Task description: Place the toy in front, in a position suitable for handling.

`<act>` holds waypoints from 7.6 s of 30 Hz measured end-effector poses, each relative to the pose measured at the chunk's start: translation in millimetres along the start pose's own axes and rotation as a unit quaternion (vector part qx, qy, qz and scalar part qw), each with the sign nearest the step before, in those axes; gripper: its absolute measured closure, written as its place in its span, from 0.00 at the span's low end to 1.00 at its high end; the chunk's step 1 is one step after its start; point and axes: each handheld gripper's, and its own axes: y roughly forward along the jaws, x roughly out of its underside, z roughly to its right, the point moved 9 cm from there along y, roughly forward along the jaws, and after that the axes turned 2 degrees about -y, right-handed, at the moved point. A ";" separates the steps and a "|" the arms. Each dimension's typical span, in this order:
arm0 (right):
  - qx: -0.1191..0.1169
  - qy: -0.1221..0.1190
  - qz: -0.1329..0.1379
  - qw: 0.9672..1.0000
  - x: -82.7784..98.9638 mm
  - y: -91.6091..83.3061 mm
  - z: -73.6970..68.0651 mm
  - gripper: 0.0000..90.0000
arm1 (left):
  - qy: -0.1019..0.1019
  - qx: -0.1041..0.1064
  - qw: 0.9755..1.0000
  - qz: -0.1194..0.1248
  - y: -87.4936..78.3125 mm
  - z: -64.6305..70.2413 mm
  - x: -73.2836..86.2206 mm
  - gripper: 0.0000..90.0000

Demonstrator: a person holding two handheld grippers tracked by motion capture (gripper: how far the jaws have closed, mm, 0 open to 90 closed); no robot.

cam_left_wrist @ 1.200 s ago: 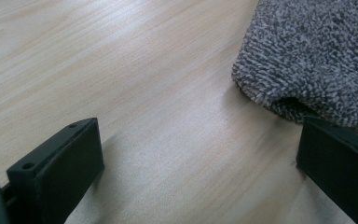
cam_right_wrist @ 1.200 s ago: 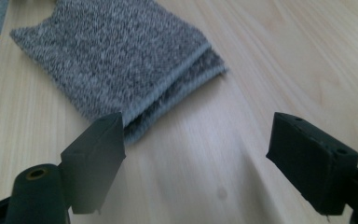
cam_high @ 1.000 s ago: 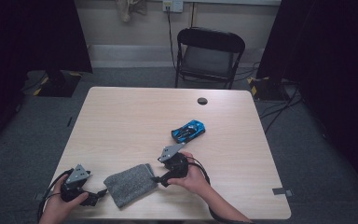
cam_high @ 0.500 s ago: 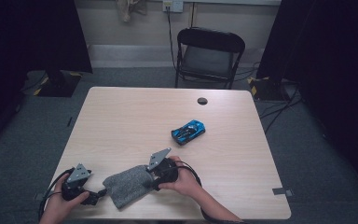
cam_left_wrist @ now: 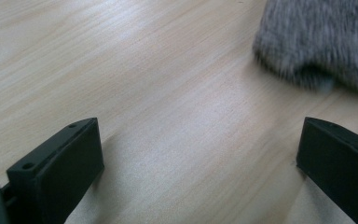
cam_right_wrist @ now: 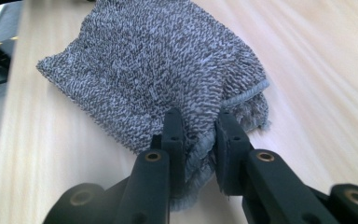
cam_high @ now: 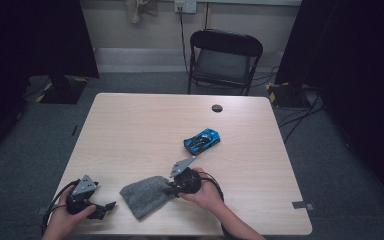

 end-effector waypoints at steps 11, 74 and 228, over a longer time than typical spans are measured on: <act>0.054 0.055 0.003 0.997 55.9 -64.3 30.3 0.86 | -0.002 -0.002 1.000 0.000 0.4 0.0 -0.4 0.00; 0.147 0.062 0.021 0.987 161.2 -146.2 53.1 0.13 | 0.018 0.027 0.999 -0.016 20.6 33.6 -89.2 0.18; 0.146 0.063 0.020 0.987 161.3 -146.3 53.0 0.13 | 0.041 0.058 0.997 -0.033 256.6 95.3 -262.7 0.21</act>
